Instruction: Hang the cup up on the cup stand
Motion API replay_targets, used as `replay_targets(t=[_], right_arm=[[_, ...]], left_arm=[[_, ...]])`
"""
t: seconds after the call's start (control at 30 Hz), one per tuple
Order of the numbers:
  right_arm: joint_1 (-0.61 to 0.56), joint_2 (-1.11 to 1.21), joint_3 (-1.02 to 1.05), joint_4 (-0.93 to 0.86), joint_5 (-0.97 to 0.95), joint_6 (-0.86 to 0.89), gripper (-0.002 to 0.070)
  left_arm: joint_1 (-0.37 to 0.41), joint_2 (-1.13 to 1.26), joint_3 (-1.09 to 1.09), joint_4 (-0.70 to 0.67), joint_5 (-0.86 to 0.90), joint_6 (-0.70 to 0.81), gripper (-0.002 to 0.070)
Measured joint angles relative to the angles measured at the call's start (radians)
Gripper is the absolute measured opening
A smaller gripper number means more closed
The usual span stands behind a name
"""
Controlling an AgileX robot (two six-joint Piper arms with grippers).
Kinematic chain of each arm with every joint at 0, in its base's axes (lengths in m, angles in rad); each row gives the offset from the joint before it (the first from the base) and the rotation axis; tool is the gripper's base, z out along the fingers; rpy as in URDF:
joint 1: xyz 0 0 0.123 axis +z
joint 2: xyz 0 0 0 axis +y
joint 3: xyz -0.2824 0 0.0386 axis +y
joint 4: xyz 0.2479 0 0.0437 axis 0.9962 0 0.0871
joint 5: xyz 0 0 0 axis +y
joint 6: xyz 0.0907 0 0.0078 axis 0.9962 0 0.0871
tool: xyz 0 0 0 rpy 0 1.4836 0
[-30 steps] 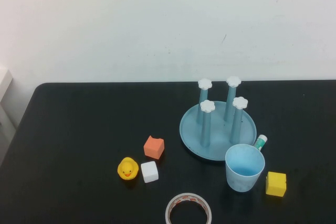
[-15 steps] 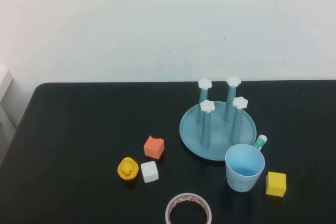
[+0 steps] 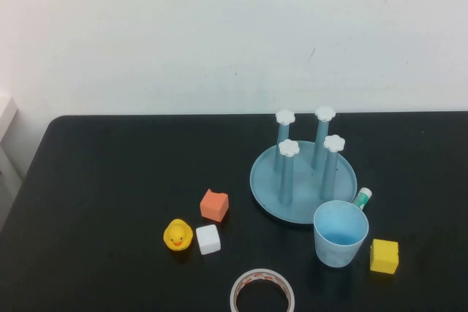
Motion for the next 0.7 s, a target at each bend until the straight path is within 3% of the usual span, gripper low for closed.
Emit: replay_targets(t=[0.17,0.47,0.6,0.7], right_arm=[[0.000,0.298,-0.082,0.232,0.076,-0.166,-0.0001],[0.000,0.790,-0.182,0.853,0.051,-0.786,0.0015],[0.034,0.981,-0.240,1.052,0.011,-1.017,0.0143],[0.101,1.106,-0.296,1.096,-0.030,-1.091,0.0316]], left_arm=[[0.000,0.114,-0.008,-0.150,0.023,0.164,-0.0001],[0.000,0.270,-0.008,-0.190,-0.007,0.226,-0.0001],[0.000,0.279,-0.008,-0.192,-0.011,0.224,-0.0001],[0.000,0.279,-0.008,-0.194,-0.015,0.223,-0.0001]])
